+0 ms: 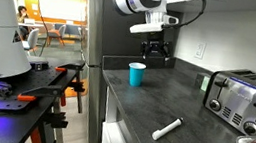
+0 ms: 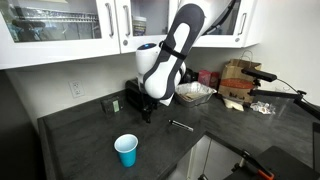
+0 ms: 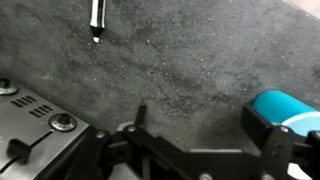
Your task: Put the marker on the counter
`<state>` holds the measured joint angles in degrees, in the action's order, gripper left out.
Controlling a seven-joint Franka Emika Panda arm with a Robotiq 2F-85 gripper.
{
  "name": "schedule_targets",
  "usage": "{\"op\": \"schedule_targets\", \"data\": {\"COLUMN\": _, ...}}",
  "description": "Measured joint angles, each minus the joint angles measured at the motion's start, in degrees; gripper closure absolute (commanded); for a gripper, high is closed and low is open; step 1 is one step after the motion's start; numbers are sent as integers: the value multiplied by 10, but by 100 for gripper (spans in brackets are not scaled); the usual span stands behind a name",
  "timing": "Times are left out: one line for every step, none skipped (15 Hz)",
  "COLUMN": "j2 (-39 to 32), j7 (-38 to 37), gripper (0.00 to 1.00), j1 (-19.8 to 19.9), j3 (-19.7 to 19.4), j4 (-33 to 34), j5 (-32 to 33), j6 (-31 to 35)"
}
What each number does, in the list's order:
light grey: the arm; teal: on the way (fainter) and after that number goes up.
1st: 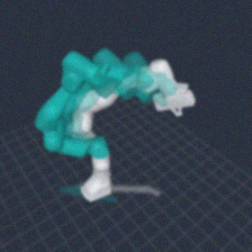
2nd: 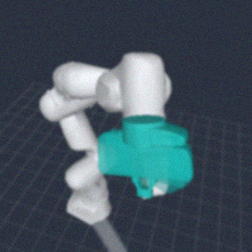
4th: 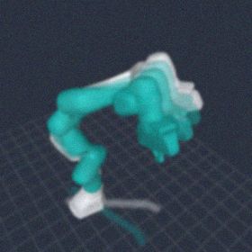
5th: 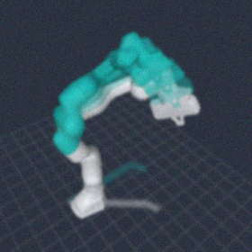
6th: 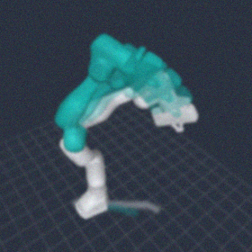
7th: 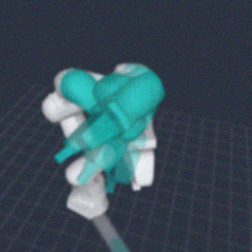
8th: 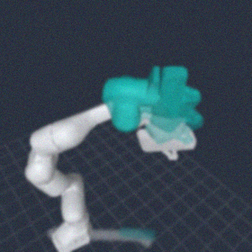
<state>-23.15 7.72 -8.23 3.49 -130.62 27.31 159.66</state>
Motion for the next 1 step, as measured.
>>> {"op": "schedule_targets", "data": {"j2": 9, "j7": 11, "gripper": 0, "j1": 2, "j3": 8, "j4": -6, "j5": -12, "j6": 0}}
